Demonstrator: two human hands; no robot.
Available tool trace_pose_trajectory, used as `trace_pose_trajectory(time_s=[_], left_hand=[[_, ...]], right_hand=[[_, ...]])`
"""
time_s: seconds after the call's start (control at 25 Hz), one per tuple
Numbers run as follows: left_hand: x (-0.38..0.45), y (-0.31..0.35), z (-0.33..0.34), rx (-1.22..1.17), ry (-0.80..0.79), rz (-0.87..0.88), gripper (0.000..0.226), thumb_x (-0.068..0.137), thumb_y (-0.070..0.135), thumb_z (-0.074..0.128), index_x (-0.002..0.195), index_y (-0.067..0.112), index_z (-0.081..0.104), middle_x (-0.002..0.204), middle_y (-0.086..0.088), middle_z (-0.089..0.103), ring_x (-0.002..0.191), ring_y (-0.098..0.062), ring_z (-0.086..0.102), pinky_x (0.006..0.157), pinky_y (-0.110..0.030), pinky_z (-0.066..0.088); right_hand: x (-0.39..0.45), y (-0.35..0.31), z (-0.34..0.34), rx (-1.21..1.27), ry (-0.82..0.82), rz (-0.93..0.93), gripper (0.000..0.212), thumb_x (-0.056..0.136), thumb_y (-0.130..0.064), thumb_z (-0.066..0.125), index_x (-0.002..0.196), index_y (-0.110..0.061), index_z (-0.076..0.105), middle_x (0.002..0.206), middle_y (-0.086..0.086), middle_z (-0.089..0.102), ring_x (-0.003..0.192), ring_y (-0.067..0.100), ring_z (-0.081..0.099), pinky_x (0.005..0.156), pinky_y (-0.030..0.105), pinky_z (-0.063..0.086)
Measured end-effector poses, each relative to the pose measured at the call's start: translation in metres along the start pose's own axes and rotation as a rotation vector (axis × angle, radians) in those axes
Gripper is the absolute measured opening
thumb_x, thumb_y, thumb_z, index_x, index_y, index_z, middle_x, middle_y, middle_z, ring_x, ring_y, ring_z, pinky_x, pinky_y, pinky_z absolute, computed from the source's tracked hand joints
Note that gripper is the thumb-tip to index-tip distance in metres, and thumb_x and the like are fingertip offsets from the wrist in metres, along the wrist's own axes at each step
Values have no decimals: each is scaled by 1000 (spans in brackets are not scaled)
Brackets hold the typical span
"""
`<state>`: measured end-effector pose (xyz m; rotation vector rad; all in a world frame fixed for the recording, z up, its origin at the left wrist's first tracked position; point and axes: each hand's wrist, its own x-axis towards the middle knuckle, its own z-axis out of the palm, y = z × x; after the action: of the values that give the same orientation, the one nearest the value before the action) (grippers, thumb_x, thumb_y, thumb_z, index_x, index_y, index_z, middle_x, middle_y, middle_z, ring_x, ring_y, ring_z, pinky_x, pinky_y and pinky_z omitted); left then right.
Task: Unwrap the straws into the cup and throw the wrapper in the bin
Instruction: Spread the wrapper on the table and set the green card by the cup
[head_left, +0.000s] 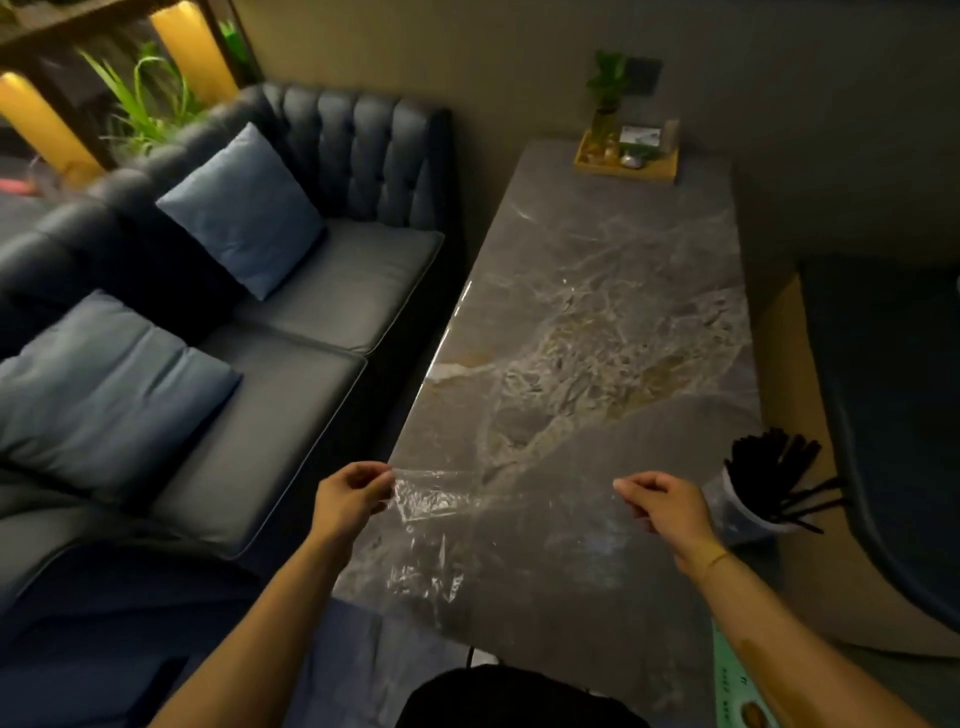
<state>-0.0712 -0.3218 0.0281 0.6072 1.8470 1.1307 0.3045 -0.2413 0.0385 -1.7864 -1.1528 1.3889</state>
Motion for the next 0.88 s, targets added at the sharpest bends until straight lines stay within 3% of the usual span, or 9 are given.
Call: trace_pose_trajectory(time_s=[0.2,0.36,0.48,0.6,0.72,0.88], left_hand=[[17,-39,-11,85,-19,-91,9,82,6,76,80,15,73,71,-3,74,67,-20,68,55,-27,53],[45,-44,-13,186,-39,-122,12,85,4,71,82,15,71,79,-10,72,72,-24,67,62,-35,54],[73,-36,-6,281,-47,-115,14,87,4,69,80,16,68,80,-9,70,70,-21,65,59,-31,51],[96,-31,6,446,-48,-71,5,86,10,71,84,15,70,82,-7,71,72,-18,64,68,-31,52],[113,-28,17,520,-61,-21,1,85,16,72,85,16,71,82,-3,69,79,-18,64,76,-33,53],[128,-23,25,502,-50,-24,6,86,17,72,83,21,68,79,1,68,76,-15,64,70,-29,51]], right_hand=[[15,32,26,-50,-3,95,3,82,-13,73,79,-13,73,76,9,71,68,18,61,56,23,45],[32,39,42,-75,-7,126,4,83,-10,71,87,-9,74,77,9,70,69,20,61,59,24,46],[47,36,53,-101,5,138,9,84,-10,70,92,-5,73,84,13,71,76,25,63,67,33,51],[62,31,63,-152,54,165,7,84,-11,71,88,-6,72,86,13,70,80,27,63,81,44,55],[73,28,71,-212,117,176,5,81,-12,73,81,-7,70,89,16,71,85,30,63,84,45,54],[80,27,73,-285,148,187,10,81,-15,74,80,-7,70,90,17,71,87,32,63,84,45,54]])
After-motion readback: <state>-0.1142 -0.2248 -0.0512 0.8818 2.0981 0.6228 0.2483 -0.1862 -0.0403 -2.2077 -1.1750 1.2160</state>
